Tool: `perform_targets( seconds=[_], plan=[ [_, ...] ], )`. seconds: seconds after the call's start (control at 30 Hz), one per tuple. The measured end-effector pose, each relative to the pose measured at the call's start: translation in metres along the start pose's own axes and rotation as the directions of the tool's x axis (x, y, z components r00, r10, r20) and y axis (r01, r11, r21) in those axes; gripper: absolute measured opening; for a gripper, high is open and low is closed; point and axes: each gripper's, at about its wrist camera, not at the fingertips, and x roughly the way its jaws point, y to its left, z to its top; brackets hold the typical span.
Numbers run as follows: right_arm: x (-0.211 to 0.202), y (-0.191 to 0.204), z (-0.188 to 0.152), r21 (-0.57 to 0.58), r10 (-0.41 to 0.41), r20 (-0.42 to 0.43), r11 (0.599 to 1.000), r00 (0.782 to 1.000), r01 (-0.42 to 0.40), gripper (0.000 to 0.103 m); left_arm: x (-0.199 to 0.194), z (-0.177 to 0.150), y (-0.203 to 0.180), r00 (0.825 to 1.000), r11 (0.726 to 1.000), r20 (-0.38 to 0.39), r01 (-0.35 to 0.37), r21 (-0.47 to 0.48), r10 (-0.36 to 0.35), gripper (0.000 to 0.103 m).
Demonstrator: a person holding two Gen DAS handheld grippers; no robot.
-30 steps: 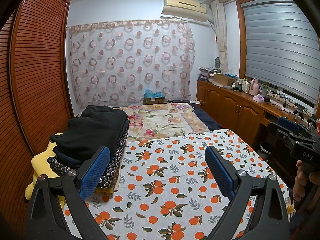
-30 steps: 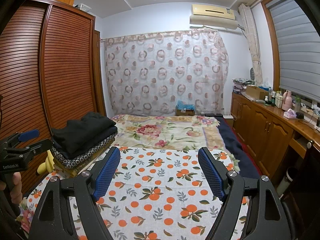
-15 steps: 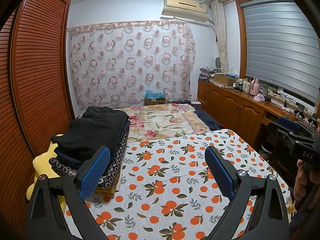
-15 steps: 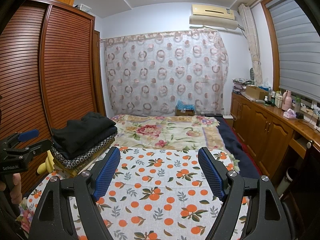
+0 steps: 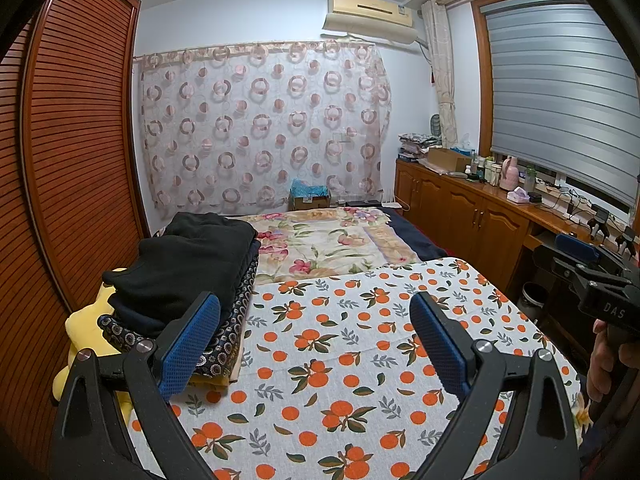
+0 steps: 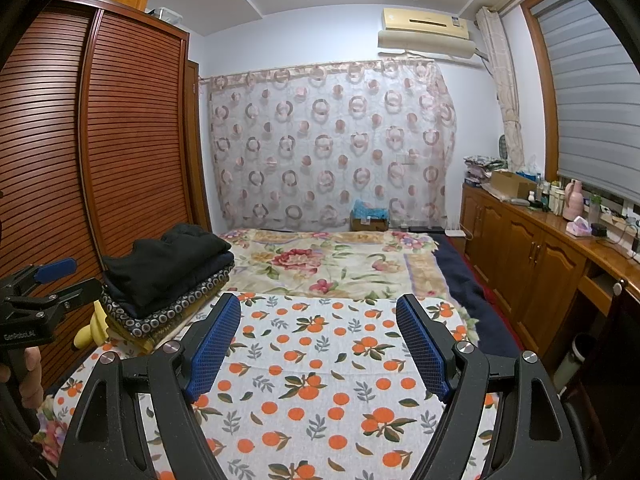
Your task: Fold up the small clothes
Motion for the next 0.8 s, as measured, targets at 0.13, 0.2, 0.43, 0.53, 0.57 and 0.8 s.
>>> perform_targets(
  seconds=[0.13, 0.2, 0.43, 0.53, 0.57, 0.8],
  plan=[
    [-0.0003, -0.0022, 0.0006, 0.0, 0.001, 0.001, 1.0, 1.0, -0.001, 0.082, -0.0001, -0.0001, -0.0001, 1.0, 1.0, 0.0, 0.0, 0.001, 0.0, 0.096],
    [-0.0004, -0.0022, 0.0, -0.001, 0.001, 0.002, 1.0, 1.0, -0.001, 0.082, 0.0, -0.0002, 0.0, 1.0, 1.0, 0.0, 0.001, 0.001, -0.001, 0.096],
    [-0.0002, -0.0023, -0.0001, 0.0, 0.001, 0.001, 1.0, 1.0, -0.001, 0.082, 0.0, -0.0005, -0.0001, 1.0, 1.0, 0.0, 0.0, 0.001, 0.0, 0.096],
    [-0.0004, -0.0034, 0.0, 0.0, 0.002, 0.001, 1.0, 1.0, -0.002, 0.082, 0.0004, -0.0009, -0.0002, 1.0, 1.0, 0.0, 0.001, 0.001, -0.001, 0.096],
    [-0.0004, -0.0033, -0.0004, 0.0, 0.003, 0.001, 1.0, 1.0, -0.003, 0.082, 0.0, -0.0005, -0.0003, 1.0, 1.0, 0.0, 0.0, 0.001, 0.0, 0.096],
    [-0.0007, -0.0035, -0.0006, -0.001, 0.003, 0.002, 1.0, 1.0, -0.003, 0.082, 0.0002, -0.0009, -0.0001, 1.0, 1.0, 0.0, 0.001, 0.001, -0.001, 0.096]
  ],
)
